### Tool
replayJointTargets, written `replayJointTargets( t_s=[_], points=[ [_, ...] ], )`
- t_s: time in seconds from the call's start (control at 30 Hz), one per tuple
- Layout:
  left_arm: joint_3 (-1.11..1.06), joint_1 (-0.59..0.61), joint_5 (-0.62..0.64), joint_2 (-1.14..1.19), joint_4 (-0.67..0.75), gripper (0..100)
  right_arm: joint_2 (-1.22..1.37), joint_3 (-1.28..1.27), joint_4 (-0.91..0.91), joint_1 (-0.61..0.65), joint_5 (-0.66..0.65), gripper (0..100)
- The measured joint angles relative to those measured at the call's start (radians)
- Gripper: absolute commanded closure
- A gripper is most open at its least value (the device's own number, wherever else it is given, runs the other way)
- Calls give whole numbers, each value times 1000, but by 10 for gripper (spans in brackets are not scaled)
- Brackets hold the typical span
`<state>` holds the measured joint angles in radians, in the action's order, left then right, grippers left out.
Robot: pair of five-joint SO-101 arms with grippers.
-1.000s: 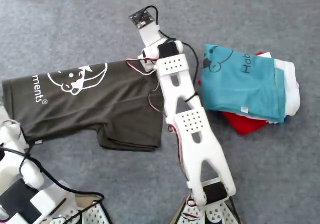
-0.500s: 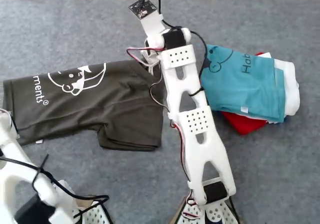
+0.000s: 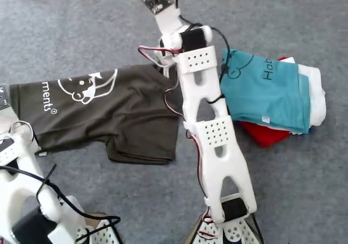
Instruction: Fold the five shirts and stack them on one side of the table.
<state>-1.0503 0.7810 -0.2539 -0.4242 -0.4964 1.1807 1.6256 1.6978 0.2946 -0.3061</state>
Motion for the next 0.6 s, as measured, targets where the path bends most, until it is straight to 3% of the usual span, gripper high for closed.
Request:
replayJointTargets(
  t_s=[0.13,0.43,0.6],
  points=[
    [0,0,3,31,0,971,37,0,-6,0,0,632],
    [0,0,3,37,3,971,32,0,-87,3,2,727],
    [0,0,3,37,3,971,-52,0,-183,83,44,773]
  ],
)
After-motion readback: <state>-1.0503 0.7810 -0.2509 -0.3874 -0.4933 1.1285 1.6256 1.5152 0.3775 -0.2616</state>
